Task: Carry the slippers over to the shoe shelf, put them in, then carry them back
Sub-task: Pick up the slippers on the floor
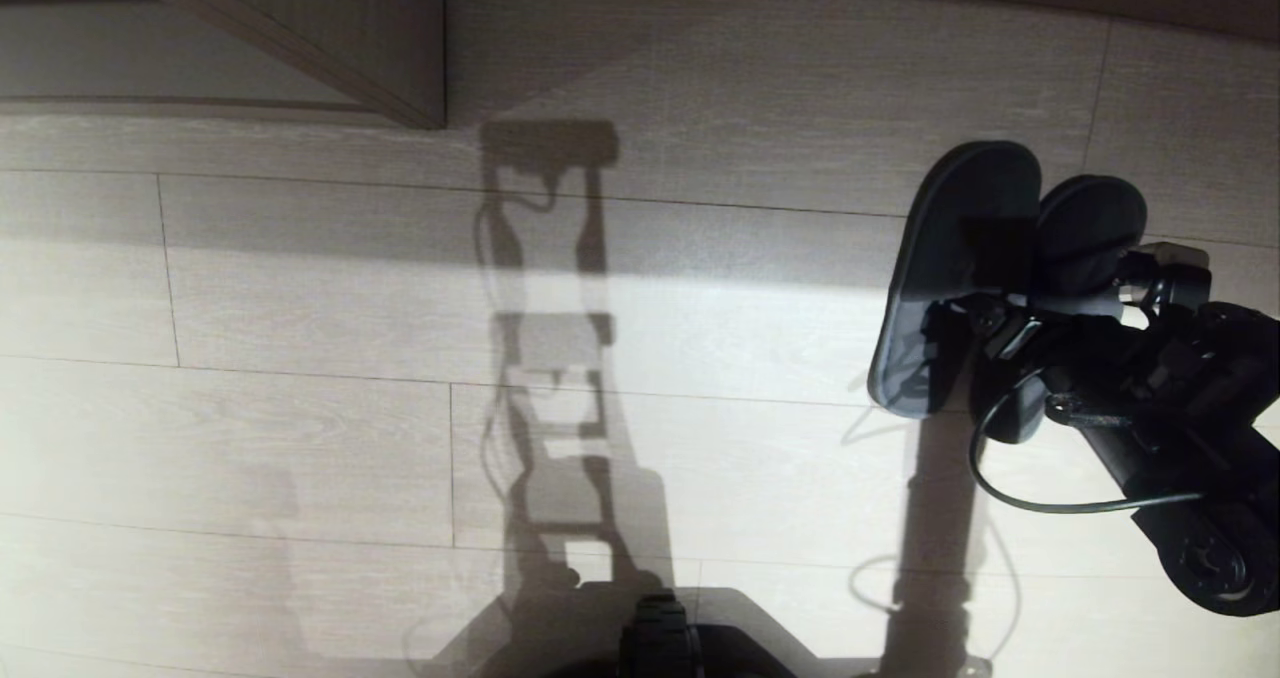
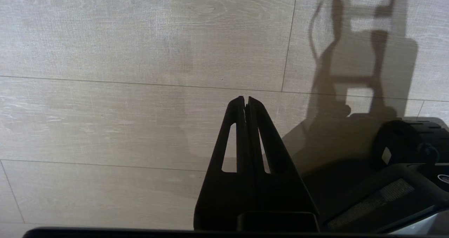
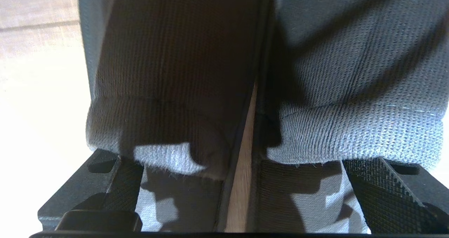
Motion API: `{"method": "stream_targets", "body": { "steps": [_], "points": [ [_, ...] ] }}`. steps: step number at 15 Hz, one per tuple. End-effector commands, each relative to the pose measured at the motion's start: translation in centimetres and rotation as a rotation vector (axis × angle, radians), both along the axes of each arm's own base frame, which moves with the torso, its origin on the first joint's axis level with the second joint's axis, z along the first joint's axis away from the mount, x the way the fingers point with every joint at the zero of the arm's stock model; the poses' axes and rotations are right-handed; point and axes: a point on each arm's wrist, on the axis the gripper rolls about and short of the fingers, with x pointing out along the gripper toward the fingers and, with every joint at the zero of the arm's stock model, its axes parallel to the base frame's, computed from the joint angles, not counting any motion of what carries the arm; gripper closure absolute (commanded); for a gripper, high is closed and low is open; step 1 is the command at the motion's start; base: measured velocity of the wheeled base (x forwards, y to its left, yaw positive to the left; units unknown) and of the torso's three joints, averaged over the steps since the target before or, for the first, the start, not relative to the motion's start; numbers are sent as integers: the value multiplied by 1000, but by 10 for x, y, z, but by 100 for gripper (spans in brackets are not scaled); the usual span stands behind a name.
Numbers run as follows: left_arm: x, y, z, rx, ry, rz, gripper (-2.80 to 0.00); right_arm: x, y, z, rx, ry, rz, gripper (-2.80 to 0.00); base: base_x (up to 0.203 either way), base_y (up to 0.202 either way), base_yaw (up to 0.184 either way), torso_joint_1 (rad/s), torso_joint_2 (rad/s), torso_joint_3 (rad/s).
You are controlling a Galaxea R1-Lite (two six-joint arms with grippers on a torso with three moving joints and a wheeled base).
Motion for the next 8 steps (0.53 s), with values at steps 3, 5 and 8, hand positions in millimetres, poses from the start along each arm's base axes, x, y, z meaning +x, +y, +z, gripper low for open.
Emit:
{"method": "stream_targets", "body": {
  "steps": [3,5,8],
  "points": [
    [0,0,0,-1,0,0,0,0,2,-1,-12,0,5,-280,0,0,0,0,0,0],
    [0,0,0,-1,0,1,0,3,2,-5,-15,11,6,-280,0,0,0,0,0,0],
    [0,0,0,-1,0,0,0,12,2,-11,-23,26,5,-280,0,0,0,0,0,0]
  ]
}}
